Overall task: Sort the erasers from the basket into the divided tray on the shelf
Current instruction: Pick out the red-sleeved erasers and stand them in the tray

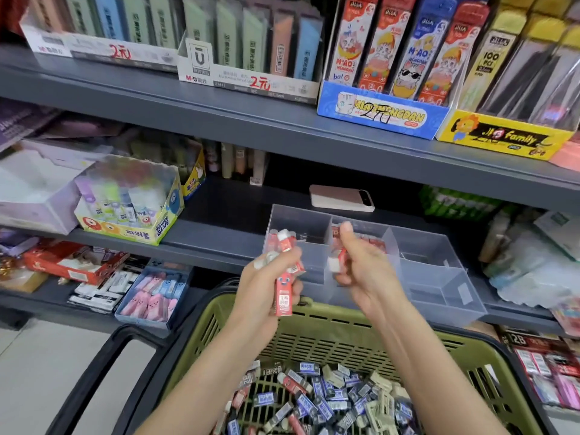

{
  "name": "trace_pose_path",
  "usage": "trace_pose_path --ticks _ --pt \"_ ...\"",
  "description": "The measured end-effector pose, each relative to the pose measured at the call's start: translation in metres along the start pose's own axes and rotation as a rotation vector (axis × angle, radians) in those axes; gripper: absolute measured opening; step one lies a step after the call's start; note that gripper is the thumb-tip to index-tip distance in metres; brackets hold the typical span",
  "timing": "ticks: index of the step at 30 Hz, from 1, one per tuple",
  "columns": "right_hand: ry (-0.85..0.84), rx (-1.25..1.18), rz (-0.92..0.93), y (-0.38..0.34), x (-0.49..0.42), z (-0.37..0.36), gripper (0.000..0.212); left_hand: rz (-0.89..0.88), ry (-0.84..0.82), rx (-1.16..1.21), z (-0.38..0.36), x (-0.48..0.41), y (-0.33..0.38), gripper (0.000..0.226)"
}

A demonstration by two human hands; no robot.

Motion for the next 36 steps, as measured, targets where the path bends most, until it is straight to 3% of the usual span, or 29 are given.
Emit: trace_pose_path --ticks 4,9,16,20,24,31,36 --pt "0.003 0.180 0.239 -0.016 -0.038 -0.002 0.035 -0.060 0.028 0.067 0.021 0.002 0.011 0.027" --pt "-0.144 0.540 0.380 -0.015 -0.067 -0.018 0.027 -0.054 0.034 0.086 0.033 0.001 0.012 0.026" --pt "-0.602 1.235 0.535 -0.018 -0.079 -0.033 0.039 -0.107 0.052 -0.026 0.027 0.003 0.010 0.027" --pt "-0.795 1.178 0.427 -0.022 -0.073 -0.034 0.028 -0.106 0.068 -0.014 0.029 0.003 0.010 0.025" --pt "-0.939 1.350 0.376 -0.026 -0.071 -0.025 0.024 -0.104 0.071 -0.005 0.028 0.003 0.011 0.025" --pt "-0.727 1.237 0.291 -0.036 -0.092 -0.023 0.013 -0.092 0.077 -0.005 0.028 0.005 0.011 0.024" --pt "-0.755 1.260 0.240 -0.026 -0.096 -0.026 0.017 -0.070 0.080 0.034 0.030 0.003 0.010 0.027"
Point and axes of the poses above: each hand's wrist, its own x-axis away from the middle knuckle, its own z-axis out of the back of the hand, y = z × x, the point moved 3 cm from there along -x, towards the middle knuckle, and after that the axes turned 12 degrees about z, right-handed, at the moved point
